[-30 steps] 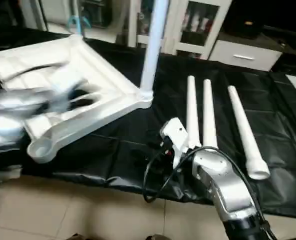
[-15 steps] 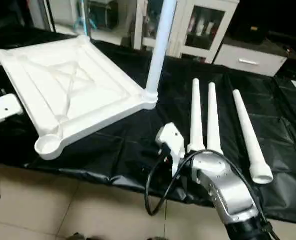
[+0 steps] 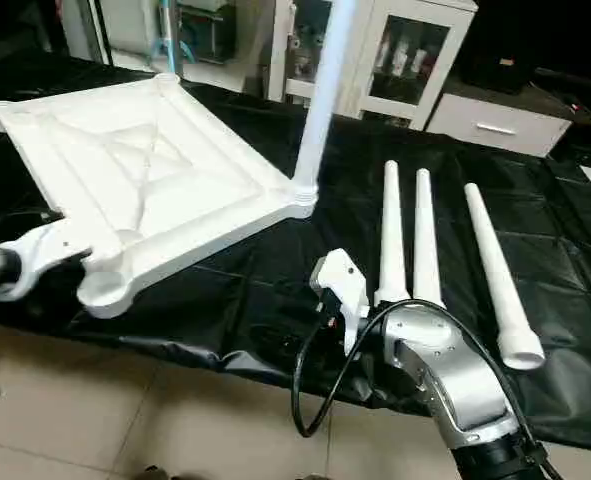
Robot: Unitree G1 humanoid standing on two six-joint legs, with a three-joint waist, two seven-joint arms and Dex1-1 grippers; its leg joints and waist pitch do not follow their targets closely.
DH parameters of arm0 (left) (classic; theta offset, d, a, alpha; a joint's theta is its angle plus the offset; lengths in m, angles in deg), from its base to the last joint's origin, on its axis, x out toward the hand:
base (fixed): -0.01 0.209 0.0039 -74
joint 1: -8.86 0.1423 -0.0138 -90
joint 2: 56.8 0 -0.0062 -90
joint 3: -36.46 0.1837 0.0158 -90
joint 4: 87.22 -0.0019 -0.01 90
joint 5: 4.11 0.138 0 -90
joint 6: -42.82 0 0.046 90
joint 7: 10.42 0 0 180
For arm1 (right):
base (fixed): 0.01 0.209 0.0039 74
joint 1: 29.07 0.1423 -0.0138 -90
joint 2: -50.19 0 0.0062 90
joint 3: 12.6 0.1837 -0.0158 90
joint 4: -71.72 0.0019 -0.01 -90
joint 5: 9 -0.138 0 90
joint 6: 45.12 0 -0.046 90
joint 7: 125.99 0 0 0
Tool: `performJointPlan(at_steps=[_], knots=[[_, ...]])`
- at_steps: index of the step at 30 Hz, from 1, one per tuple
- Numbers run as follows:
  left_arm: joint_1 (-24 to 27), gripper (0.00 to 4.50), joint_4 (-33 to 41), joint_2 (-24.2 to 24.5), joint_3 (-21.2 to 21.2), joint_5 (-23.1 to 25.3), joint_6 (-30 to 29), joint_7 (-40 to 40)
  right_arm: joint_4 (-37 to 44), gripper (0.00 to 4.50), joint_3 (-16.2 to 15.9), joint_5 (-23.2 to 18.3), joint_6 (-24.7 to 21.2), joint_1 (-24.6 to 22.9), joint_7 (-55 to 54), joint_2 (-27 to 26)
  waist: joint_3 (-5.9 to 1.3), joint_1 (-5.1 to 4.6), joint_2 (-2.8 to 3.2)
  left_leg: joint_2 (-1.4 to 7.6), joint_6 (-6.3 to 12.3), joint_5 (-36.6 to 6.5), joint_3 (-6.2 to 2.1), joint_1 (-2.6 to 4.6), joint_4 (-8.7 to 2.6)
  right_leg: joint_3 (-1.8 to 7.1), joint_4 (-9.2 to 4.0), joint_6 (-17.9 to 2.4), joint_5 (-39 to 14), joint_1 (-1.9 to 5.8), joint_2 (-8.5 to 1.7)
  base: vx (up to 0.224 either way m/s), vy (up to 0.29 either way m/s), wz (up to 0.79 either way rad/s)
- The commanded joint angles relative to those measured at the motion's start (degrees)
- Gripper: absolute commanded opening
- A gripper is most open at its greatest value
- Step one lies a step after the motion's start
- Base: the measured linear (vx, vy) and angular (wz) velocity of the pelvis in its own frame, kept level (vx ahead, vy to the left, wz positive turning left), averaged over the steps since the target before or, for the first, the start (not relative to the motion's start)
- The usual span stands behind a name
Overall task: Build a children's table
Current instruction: Rotate table base
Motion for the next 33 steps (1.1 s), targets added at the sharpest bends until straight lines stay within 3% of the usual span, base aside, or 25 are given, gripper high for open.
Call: performJointPlan(at_steps=[1,8,12,19,25,27,29,31,32,33], knots=[[-1.9,1.43,0.5,-1.4,1.4,-0.2,0.5,-0.7,0.6,3.96,0.6,-0.3,-0.2,0.2,-0.4,0.6,-3.6,-0.28,1.91,0.66,-2.38,-16.3,0.33,1.79,-4.59,1.11,-3.77,-9.9,-12.8,2.13,-1.97,0.0,0.0,0.0],[-7.1,1.43,-5.8,-8.1,1.8,1.7,4.0,-6.0,0.2,3.96,1.0,-0.1,0.1,0.7,-1.3,0.4,-3.91,-0.23,1.93,0.43,-2.44,-14.8,-0.03,1.09,-4.52,0.92,-3.65,-9.5,-11.3,2.97,-2.09,0.0,0.0,0.0],[-9.5,1.43,-10.1,-11.0,1.6,2.6,6.2,-10.7,0.4,3.96,1.0,0.0,0.2,0.3,-1.5,0.4,-4.04,-0.33,2.06,0.4,-1.97,-13.6,-0.07,1.13,-4.33,0.85,-3.45,-10.0,-8.8,3.06,-1.97,0.0,0.0,0.0],[-10.5,1.43,-12.6,-14.6,1.8,1.8,7.5,-11.1,0.6,3.96,0.9,0.1,0.3,-0.1,-1.9,0.5,-4.14,-0.2,2.24,0.45,-1.54,-12.6,-0.02,1.18,-4.24,0.8,-3.29,-11.2,-6.0,3.24,-1.94,0.0,0.0,0.0],[-10.9,1.43,-15.1,-16.9,2.4,2.1,10.1,-12.4,0.2,3.96,1.4,0.0,0.6,0.4,-2.4,0.6,-4.07,-0.12,2.2,0.44,-1.35,-13.8,-0.05,1.11,-4.29,0.82,-3.56,-11.0,-7.7,3.32,-2.05,0.0,0.0,0.0],[-11.2,1.43,-15.2,-18.0,1.3,0.9,10.9,-12.9,0.0,3.96,1.6,0.0,0.7,0.5,-2.4,0.6,-4.07,-0.13,2.07,0.5,-1.29,-13.9,-0.05,1.16,-4.3,0.81,-3.6,-11.0,-7.9,3.28,-2.06,0.0,0.0,0.0],[-10.8,1.43,-13.2,-18.9,-0.3,-0.9,10.1,-12.3,-0.2,3.96,1.7,0.0,1.1,0.4,-2.6,0.6,-4.05,-0.03,2.45,0.55,-1.42,-14.1,-0.06,1.24,-4.3,0.83,-3.6,-11.2,-8.0,3.21,-2.13,0.0,0.0,0.0],[-8.9,1.43,-8.3,-17.5,-1.0,-1.8,8.0,-10.9,0.2,3.96,1.9,0.5,1.5,0.1,-3.3,0.7,-4.05,0.03,2.94,0.6,-1.8,-14.0,-0.19,1.16,-4.4,0.79,-3.41,-11.7,-6.9,3.34,-2.12,0.0,0.0,0.0],[-8.6,1.43,-7.6,-17.3,-1.1,-1.9,7.7,-10.7,0.2,3.96,2.0,0.6,1.6,0.1,-3.5,0.7,-4.05,0.03,2.94,0.6,-1.8,-14.0,-0.19,1.16,-4.4,0.79,-3.41,-11.7,-6.9,3.34,-2.12,0.0,0.0,0.0],[-6.3,1.43,-2.0,-15.2,-1.8,-2.3,5.2,-9.4,0.9,3.96,2.9,0.2,1.4,-0.3,-4.1,0.7,-4.05,-0.15,2.95,0.56,-1.68,-13.7,-0.11,1.21,-4.34,0.77,-3.27,-12.0,-6.2,3.38,-2.04,0.0,0.0,0.0]])
